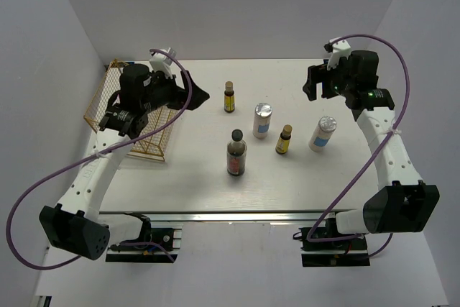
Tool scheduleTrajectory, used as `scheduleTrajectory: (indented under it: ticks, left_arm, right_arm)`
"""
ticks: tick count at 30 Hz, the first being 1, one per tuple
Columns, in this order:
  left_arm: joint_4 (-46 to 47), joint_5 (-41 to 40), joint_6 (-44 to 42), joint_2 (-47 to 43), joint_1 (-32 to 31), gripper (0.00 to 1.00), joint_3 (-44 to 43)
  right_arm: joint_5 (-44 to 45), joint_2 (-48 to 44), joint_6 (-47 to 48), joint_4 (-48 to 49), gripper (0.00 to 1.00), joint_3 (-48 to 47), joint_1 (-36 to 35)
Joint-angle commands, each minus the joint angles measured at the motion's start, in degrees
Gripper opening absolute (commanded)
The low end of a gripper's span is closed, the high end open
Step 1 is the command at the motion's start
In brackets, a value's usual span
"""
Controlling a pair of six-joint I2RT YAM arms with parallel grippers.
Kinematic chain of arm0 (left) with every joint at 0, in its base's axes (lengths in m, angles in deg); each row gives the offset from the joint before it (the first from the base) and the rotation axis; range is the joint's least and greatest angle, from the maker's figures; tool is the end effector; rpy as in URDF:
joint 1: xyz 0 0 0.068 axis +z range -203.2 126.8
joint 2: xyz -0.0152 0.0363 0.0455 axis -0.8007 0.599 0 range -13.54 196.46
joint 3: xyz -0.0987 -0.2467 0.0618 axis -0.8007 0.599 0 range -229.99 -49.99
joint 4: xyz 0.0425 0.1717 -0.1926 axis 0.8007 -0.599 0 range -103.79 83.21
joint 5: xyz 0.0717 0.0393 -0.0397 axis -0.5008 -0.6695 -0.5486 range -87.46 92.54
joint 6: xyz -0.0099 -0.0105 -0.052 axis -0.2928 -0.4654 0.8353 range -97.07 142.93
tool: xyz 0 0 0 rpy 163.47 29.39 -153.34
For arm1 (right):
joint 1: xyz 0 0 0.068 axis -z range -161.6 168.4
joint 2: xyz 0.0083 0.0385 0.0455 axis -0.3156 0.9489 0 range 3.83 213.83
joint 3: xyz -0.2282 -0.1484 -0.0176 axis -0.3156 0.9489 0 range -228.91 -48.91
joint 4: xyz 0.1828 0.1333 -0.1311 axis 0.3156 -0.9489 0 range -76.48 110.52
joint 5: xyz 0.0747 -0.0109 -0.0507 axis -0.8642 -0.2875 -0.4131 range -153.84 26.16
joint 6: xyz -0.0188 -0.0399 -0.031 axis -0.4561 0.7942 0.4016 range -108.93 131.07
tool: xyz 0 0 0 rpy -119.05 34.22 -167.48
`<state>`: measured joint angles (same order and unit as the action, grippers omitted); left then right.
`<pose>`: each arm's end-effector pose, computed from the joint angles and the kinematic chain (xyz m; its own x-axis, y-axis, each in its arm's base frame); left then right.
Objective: Organize the condiment bottles
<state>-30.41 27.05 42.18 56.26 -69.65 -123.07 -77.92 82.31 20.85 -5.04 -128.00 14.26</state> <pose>0.2546 -0.0904 0.3981 -0.5225 -0.1584 -0.8378 0.4857 0.7523 -0.4451 0.3087 0.0310 0.3890 -0.3654 -0.1916 -0.9109 -0.3572 0.9325 -0.0528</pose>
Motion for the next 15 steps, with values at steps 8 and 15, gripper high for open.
scheduleTrajectory:
  ticks: [8, 15]
  left_arm:
    - [-8.02, -6.13, -2.81, 2.53, -6.39, 0.67, -8.74]
    - [-19.95, -14.91, -3.34, 8.50, -14.92, 0.75, -17.70]
  right_arm:
    - [-17.73, -3.50, 14.30, -0.19, 0.89, -0.54, -1.56]
    - [-20.38, -4.38, 8.87, 0.51, 0.70, 1.91, -2.45]
